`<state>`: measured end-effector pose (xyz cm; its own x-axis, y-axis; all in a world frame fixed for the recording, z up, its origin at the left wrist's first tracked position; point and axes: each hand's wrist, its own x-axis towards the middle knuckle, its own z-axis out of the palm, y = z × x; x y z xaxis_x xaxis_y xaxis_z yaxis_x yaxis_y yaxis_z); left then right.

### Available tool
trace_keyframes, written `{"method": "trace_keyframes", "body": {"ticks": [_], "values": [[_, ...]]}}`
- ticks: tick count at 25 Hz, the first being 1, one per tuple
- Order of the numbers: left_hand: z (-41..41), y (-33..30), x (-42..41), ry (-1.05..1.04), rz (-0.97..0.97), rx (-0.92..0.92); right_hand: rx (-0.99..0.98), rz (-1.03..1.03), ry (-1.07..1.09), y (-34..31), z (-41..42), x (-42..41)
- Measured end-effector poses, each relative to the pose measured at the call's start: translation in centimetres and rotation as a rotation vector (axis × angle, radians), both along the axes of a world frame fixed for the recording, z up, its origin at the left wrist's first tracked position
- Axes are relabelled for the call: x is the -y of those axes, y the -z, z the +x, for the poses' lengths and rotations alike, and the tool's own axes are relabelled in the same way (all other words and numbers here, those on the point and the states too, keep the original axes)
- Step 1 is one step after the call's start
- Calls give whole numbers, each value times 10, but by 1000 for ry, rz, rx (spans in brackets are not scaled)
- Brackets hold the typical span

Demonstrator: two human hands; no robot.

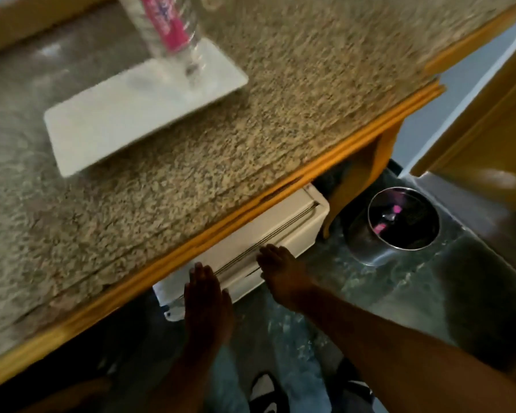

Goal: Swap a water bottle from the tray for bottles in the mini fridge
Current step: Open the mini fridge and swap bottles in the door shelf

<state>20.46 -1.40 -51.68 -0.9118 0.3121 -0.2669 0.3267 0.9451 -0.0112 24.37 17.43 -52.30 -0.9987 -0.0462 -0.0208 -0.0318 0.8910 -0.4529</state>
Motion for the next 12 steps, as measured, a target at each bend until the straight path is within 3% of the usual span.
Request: {"method": "trace_keyframes", "body": {"ticks": [4, 12], "values": [[-3, 47, 26, -18, 41, 21, 70, 98, -120, 38, -30, 41], [7, 67, 39, -27, 122, -2, 66, 233, -124, 51, -27, 58]]}}
